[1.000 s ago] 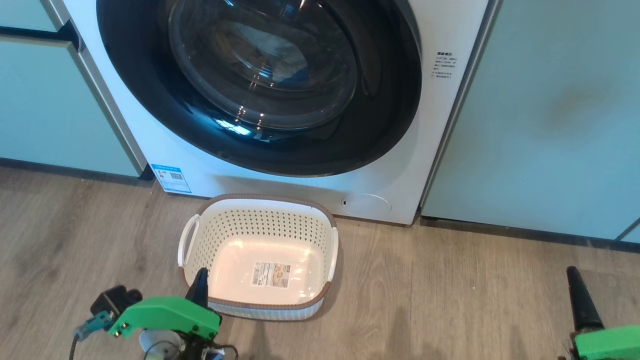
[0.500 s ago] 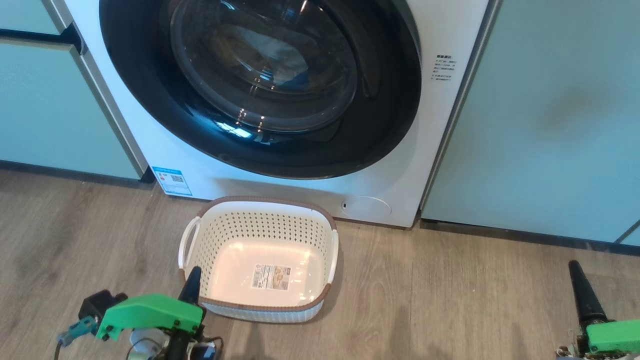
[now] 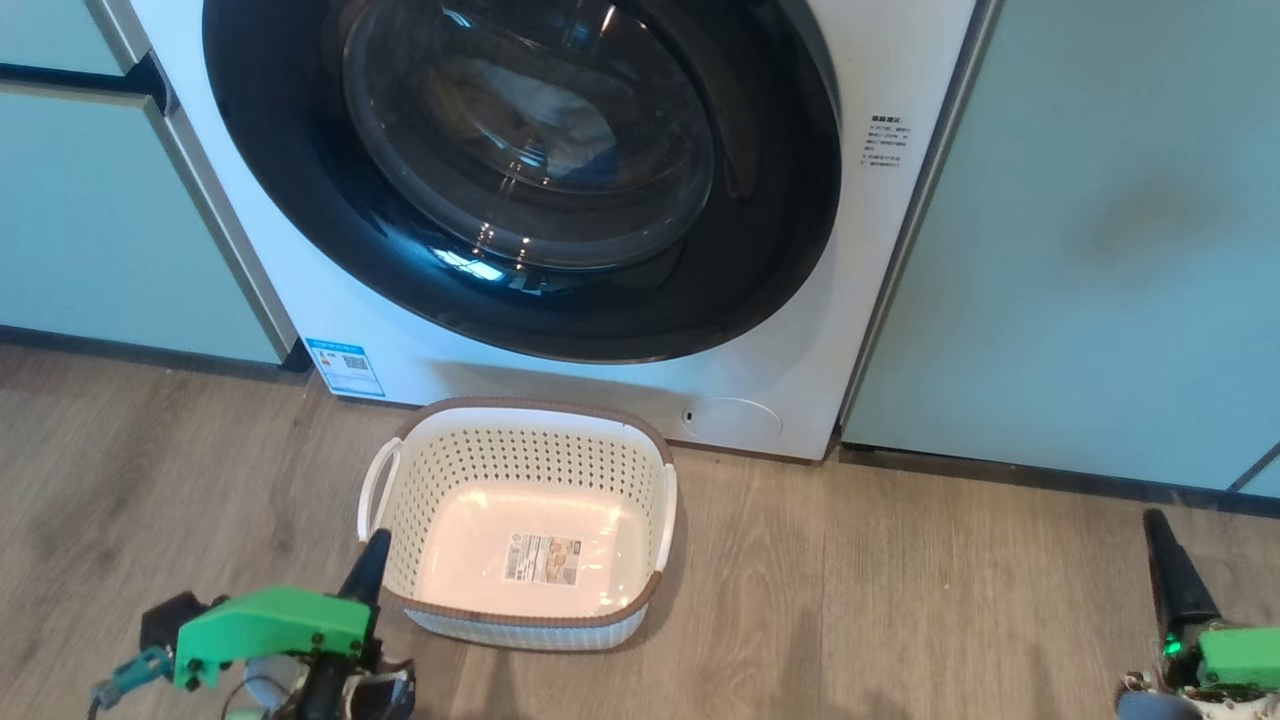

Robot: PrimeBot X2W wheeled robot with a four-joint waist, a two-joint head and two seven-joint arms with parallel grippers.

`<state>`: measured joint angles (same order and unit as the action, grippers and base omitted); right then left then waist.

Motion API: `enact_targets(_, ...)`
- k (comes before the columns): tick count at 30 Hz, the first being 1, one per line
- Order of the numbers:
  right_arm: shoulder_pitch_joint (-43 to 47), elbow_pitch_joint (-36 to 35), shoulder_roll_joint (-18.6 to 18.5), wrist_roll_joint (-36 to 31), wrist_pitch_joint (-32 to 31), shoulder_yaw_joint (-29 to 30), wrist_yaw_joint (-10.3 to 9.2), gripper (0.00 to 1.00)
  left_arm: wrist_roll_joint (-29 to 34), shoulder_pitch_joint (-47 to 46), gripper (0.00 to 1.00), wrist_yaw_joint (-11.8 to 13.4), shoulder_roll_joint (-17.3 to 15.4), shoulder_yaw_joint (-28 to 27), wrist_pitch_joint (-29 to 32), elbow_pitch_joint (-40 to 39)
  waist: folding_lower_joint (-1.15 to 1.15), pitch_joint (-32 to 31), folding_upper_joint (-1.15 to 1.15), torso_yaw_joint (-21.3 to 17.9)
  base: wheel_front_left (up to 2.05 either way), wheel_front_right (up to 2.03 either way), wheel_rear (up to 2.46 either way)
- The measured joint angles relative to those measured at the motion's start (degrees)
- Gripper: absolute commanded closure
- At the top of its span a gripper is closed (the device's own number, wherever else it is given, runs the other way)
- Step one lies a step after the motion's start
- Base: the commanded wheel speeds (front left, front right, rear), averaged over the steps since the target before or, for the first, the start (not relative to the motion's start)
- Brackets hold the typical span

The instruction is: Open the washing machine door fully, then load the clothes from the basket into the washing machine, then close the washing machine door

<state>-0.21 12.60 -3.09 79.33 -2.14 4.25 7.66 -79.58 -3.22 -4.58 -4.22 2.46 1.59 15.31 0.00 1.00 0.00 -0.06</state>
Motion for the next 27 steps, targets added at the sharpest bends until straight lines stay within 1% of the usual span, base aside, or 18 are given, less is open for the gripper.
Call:
enact_targets(11, -0.6, 1.5, -0.1, 7.0, -1.2, 0.5, 0.00, 1.00, -6.7, 0.0, 1.00, -1.5, 0.2, -2.5, 1.5, 0.1, 0.00, -0.4, 0.00, 0.0, 0.00, 0.00, 0.00)
enact_targets(17, -1.8, 2.0, -0.1, 10.1, -1.7, 0.8, 0.00, 1.00, -9.6, 0.0, 1.00, -1.5, 0.4, -3.6, 2.3, 0.2, 0.00, -0.6, 0.00, 0.0, 0.00, 0.00, 0.00)
enact_targets(23, -2.6, 3.0, -0.1, 13.9, -2.0, 0.9, 0.00, 1.00, -13.2, 0.0, 1.00, -2.5, 0.6, -4.8, 3.3, 0.2, 0.00, -0.8, 0.00, 0.1, 0.00, 0.00, 0.00)
enact_targets(27, -2.7, 3.0, -0.1, 14.3, -2.4, 1.0, -0.01, 1.00, -13.7, 0.0, 1.00, -2.5, 0.7, -5.3, 3.3, 0.3, 0.00, -0.8, 0.00, 0.1, 0.00, 0.00, 0.00)
